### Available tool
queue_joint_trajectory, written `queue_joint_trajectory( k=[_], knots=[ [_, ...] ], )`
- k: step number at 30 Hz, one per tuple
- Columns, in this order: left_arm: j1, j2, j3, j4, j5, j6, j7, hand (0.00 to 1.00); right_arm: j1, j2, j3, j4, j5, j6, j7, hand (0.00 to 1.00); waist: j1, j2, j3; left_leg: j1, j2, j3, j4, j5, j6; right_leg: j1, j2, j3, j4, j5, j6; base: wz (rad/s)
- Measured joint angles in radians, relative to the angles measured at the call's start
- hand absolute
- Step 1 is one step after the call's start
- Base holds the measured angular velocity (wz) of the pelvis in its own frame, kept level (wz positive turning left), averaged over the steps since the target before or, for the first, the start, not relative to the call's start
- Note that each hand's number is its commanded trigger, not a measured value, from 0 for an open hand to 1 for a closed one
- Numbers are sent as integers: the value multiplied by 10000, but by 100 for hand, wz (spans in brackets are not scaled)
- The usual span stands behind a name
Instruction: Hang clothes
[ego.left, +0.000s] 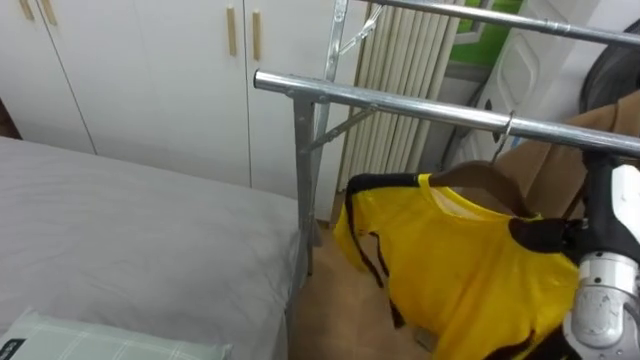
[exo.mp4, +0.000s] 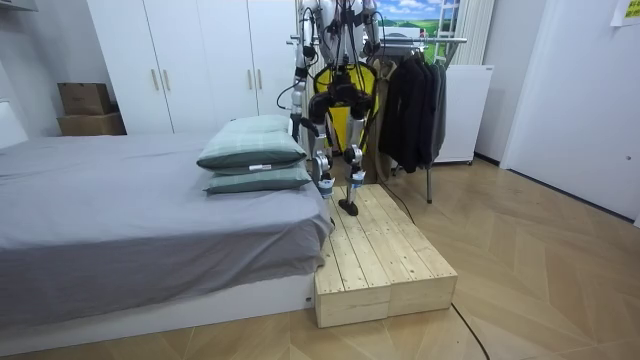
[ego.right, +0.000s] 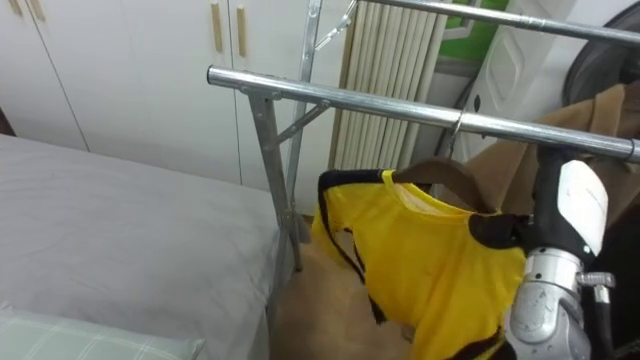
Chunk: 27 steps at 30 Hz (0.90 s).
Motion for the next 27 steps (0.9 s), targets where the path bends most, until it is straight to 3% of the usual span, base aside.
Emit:
queue_joint_trajectory(
  k=[18,27],
  knots=[
    [-4,0,17,3,-167,-47,2,0,139,13,9,-359,996,-248,57,0,-61,-7,-6,-111,-10,-43,11,20,-18,-145,-11,-10,5,-37,-16,0],
    [226,-3,35,1,-264,-43,6,0,1018,10,-75,-1153,2017,-336,231,0,-481,0,-5,1,-6,-55,-35,18,-20,-47,9,0,-98,-41,-17,1]
  ],
)
